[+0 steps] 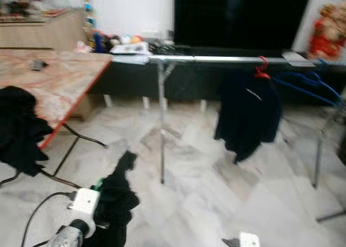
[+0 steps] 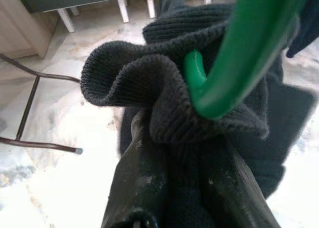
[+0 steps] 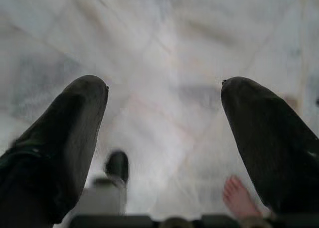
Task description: Hang hanger
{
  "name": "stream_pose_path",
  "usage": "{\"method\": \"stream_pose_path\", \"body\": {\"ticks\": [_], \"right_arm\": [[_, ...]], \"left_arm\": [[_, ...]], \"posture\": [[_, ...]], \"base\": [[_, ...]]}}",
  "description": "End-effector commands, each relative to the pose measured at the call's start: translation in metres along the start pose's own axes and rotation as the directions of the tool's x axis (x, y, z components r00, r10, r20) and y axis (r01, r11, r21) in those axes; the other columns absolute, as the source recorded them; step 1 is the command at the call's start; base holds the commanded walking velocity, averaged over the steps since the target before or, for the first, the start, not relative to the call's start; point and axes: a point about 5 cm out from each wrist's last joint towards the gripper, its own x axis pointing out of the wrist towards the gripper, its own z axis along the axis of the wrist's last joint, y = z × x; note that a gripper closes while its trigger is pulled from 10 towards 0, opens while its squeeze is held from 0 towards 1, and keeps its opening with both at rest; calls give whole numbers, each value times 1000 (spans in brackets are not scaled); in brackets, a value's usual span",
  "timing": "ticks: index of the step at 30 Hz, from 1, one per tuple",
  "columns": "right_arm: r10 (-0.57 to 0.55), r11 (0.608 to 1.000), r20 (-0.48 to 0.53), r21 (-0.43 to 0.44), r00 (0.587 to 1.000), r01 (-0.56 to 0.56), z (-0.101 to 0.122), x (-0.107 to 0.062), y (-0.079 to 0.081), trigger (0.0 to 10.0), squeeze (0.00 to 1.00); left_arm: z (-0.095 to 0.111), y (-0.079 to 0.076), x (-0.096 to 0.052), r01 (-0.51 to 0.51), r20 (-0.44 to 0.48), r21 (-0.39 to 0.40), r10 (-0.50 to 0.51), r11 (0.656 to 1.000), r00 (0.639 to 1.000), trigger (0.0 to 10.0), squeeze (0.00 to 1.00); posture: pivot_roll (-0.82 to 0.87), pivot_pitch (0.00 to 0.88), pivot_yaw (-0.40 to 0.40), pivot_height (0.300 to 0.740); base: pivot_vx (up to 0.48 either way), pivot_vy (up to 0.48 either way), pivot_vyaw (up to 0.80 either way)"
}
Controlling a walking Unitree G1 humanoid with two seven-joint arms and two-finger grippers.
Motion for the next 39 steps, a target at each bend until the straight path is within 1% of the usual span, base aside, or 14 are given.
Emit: {"method": "stream_pose_path", "body": {"ticks": [1,10,27,39], "right_arm": [[17,1000,8,-2,1000,-17,2,0,6,10000,0],[14,1000,2,-3,1000,-14,0,0,6,10000,0],[25,1000,-6,-5,1000,-25,-2,0,9,10000,0],[31,999,-12,-12,999,-32,-4,0,10,10000,0]], "left_arm": [[2,4,0,-6,13,18,6,1000,1000,10000,0],[3,0,1,15,12,28,-15,999,1000,10000,0],[0,0,1,21,4,36,-21,999,1000,10000,0],[-6,11,-4,-34,-12,41,35,999,999,10000,0]], "posture": [[54,0,-24,740],[53,0,-23,740],[50,0,-18,740],[52,0,-19,740]], "base": [[285,0,0],[287,0,0],[289,0,0],[288,0,0]]}}
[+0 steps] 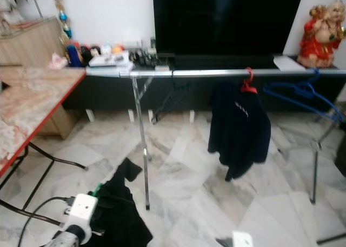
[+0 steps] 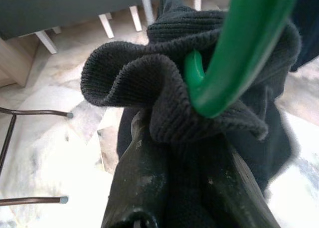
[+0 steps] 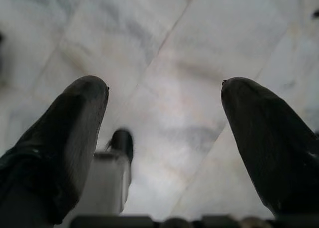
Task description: Hang hanger
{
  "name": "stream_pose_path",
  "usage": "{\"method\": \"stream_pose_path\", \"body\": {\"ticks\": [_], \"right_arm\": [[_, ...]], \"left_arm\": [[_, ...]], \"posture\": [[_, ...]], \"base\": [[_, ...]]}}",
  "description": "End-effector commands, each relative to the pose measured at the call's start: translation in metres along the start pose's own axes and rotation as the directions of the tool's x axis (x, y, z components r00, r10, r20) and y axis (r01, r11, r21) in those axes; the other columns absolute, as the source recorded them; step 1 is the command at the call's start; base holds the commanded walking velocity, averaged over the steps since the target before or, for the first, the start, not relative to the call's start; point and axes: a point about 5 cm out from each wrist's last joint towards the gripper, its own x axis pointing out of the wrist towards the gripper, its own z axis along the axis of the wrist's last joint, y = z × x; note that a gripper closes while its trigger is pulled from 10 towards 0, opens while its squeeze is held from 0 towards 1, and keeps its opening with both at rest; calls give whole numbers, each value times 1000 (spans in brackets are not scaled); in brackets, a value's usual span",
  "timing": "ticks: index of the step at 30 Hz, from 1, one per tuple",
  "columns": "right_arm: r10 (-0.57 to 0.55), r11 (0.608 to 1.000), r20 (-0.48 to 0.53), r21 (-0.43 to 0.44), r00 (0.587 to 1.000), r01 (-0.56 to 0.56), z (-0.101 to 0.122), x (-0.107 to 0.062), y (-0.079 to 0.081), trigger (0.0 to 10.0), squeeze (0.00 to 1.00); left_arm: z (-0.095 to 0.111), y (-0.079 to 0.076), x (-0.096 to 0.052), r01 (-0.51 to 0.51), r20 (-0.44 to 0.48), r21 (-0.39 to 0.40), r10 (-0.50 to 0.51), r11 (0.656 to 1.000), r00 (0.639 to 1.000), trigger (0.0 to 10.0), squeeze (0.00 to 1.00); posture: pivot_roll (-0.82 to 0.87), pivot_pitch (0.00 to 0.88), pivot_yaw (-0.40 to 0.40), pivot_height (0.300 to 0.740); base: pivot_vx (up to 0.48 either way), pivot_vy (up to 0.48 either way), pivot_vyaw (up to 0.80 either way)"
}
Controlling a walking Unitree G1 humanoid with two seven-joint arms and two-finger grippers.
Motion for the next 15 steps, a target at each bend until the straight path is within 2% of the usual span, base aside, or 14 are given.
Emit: {"method": "stream_pose_path", "body": {"ticks": [1,15], "right_arm": [[32,999,25,-2,999,-32,8,1,13,10000,0],[40,999,24,-3,999,-39,7,1,13,10000,0]], "left_arm": [[2,14,-2,-44,18,19,44,999,999,10000,0],[3,15,1,-59,23,16,59,998,998,10000,0]], "posture": [[51,0,-18,740],[48,0,-18,740]], "base": [[292,0,0],[291,0,0]]}}
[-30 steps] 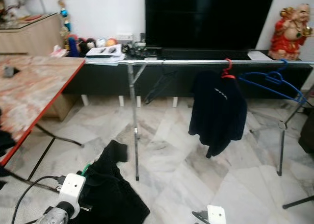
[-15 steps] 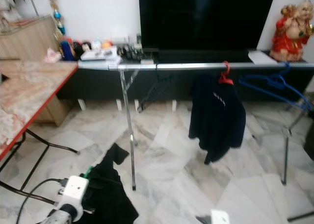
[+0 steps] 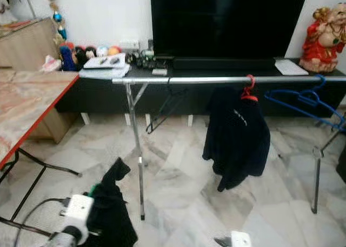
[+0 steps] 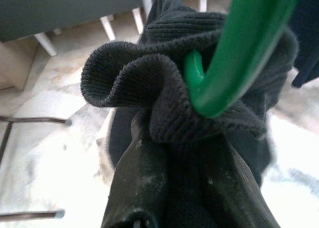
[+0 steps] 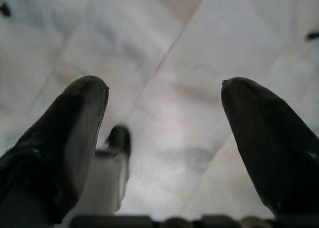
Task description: Hang hanger
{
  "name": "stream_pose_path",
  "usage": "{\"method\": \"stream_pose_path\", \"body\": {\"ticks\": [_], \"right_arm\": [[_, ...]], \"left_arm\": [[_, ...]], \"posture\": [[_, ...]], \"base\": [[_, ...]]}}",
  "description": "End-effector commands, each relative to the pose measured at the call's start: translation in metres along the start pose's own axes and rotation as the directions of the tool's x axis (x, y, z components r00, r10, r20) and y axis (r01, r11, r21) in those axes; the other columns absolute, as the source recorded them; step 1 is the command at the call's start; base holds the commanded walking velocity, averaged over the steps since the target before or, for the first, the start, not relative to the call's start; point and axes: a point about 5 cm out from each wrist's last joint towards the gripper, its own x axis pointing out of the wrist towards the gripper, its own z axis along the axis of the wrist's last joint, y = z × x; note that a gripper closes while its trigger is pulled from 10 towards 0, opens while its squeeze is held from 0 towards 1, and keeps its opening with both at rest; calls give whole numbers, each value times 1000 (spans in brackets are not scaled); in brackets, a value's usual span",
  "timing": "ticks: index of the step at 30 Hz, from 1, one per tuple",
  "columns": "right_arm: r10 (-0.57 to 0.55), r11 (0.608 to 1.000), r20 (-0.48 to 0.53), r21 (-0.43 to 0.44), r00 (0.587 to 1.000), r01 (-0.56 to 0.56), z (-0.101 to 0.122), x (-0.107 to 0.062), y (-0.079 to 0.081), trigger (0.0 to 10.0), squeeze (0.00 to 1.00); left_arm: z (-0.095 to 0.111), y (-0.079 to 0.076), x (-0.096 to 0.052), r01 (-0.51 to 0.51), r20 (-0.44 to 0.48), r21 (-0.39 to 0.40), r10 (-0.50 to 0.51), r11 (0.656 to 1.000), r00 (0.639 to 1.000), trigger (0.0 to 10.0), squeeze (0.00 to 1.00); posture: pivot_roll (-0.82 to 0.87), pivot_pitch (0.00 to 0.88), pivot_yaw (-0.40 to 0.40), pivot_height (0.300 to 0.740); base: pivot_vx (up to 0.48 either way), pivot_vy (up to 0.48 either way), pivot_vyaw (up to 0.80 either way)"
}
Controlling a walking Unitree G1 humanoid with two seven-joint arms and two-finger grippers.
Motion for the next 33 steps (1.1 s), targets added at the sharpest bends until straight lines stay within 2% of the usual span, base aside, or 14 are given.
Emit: {"method": "stream_pose_path", "body": {"ticks": [1,11,21,33], "right_arm": [[32,999,21,1,999,-32,7,1,12,10000,0],[46,999,26,6,999,-46,9,1,13,10000,0],[53,999,32,9,998,-53,11,2,13,10000,0],[69,997,53,18,996,-70,14,2,14,10000,0]], "left_arm": [[5,14,0,-40,26,21,39,999,999,10000,0],[4,18,-1,-67,28,17,66,998,997,10000,0],[0,17,-3,-80,7,30,79,996,997,10000,0],[1,17,-2,-104,17,24,104,994,994,10000,0]], "posture": [[48,0,-18,740],[46,0,-20,740],[45,0,-25,740],[40,0,-30,740]], "base": [[296,0,0],[299,0,0],[0,0,0],[0,-455,0]]}}
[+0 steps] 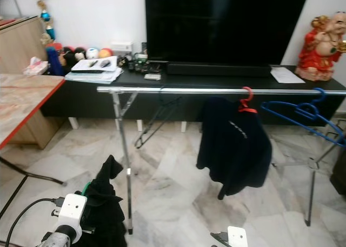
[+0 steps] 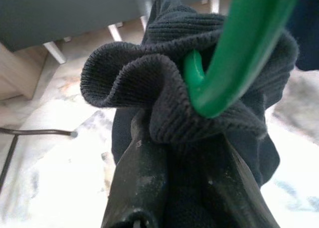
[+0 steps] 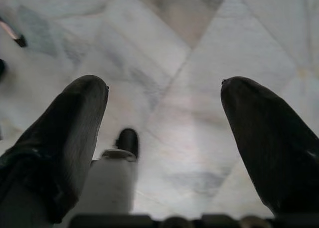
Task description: Hang hanger
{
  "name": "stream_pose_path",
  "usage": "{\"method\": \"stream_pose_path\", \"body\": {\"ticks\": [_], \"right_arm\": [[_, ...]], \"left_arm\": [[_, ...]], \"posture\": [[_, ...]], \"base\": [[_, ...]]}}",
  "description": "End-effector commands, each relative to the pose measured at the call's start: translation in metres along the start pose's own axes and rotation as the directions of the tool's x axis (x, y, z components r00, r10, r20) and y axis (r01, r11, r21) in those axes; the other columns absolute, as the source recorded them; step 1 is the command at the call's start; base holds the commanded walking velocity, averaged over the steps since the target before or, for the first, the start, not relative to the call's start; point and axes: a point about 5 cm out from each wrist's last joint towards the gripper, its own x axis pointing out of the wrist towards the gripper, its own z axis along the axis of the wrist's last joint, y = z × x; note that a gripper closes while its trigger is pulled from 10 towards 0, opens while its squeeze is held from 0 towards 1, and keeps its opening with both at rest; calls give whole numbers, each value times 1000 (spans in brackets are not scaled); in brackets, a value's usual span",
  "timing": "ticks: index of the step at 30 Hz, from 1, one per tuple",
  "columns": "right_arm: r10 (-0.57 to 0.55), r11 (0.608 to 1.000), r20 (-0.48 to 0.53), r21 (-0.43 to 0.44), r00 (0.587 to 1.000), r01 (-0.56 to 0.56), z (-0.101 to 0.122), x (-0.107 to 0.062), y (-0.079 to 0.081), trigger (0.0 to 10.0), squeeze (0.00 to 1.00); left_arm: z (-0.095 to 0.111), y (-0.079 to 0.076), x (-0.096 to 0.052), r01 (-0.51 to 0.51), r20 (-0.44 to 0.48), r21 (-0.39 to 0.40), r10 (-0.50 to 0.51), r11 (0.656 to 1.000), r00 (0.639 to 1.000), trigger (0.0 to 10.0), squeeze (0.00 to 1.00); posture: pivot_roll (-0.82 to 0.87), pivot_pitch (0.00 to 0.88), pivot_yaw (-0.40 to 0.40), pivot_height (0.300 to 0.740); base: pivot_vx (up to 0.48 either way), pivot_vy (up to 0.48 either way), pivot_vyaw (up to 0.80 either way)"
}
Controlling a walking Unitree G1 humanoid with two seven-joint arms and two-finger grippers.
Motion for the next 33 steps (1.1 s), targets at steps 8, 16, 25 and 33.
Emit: {"method": "stream_pose_path", "body": {"ticks": [8,16,25,33], "right_arm": [[-2,1000,27,12,1000,1,7,1,1,10000,0],[-7,1000,31,22,1000,7,7,1,1,10000,0],[-9,1000,31,19,999,8,8,1,0,10000,0],[-3,1000,34,17,999,2,9,1,1,10000,0]], "left_arm": [[2,6,-2,-31,22,11,31,999,999,10000,0],[3,6,-2,-39,25,5,38,999,999,10000,0],[3,6,-3,-51,26,3,51,999,998,10000,0],[2,14,-4,-81,14,-24,82,996,997,10000,0]], "posture": [[44,0,-18,740],[41,0,-11,740],[43,0,-25,740],[56,4,-42,740]], "base": [[0,-472,0],[0,-472,0],[0,-463,0],[0,-49,0]]}}
